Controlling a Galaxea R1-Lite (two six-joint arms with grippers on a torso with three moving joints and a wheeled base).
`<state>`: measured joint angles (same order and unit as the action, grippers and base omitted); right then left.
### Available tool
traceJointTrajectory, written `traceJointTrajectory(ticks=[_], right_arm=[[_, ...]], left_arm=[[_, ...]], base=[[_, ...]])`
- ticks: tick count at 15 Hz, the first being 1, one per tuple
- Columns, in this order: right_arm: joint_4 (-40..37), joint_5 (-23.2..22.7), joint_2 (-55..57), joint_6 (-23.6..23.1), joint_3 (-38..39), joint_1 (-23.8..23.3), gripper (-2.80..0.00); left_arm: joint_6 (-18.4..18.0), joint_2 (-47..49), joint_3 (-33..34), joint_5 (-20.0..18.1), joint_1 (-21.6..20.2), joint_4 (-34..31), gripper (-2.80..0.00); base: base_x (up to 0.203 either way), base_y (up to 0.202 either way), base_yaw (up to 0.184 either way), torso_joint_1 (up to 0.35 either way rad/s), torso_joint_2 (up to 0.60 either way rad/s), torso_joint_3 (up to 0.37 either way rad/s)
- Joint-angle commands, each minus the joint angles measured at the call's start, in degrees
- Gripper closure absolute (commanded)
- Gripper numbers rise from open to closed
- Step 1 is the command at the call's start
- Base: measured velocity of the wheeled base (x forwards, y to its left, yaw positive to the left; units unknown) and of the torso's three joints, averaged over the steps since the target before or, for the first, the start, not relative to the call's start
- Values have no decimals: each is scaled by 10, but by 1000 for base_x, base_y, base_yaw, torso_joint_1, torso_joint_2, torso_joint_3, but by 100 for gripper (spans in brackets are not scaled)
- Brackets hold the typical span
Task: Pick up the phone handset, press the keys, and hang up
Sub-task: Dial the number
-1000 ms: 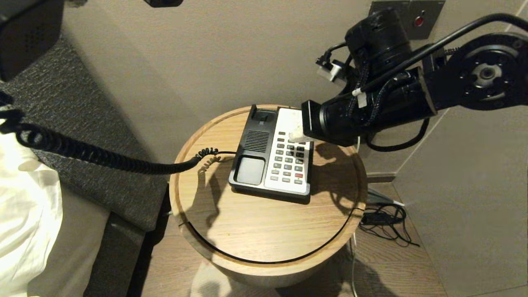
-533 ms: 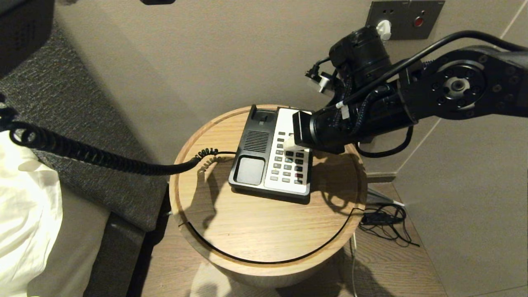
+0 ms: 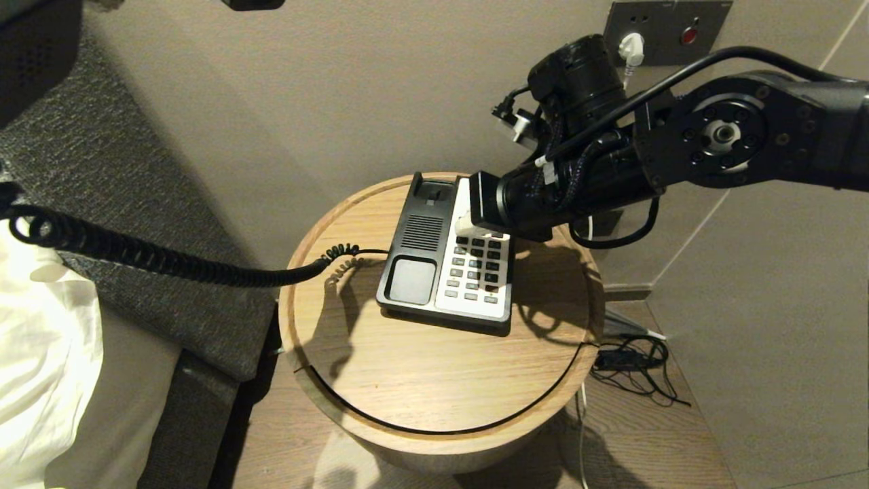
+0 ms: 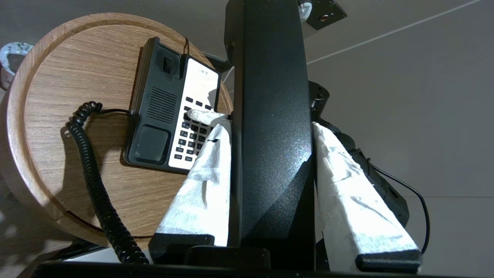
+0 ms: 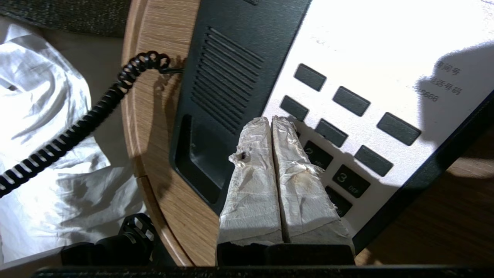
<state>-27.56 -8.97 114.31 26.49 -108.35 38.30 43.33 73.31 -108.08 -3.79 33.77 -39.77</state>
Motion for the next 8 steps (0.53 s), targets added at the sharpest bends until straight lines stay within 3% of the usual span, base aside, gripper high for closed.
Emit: traceJointTrajectory(ticks=[1, 8], right_arm=[[-1, 0, 4, 1, -2, 0, 0], [-5, 9, 8, 1, 7, -2, 0]], left_arm=[[3, 0, 0, 0, 0, -2, 0], [3, 0, 0, 0, -3, -2, 0]], base=[[0, 0, 0, 0, 0, 0], [0, 0, 0, 0, 0, 0]])
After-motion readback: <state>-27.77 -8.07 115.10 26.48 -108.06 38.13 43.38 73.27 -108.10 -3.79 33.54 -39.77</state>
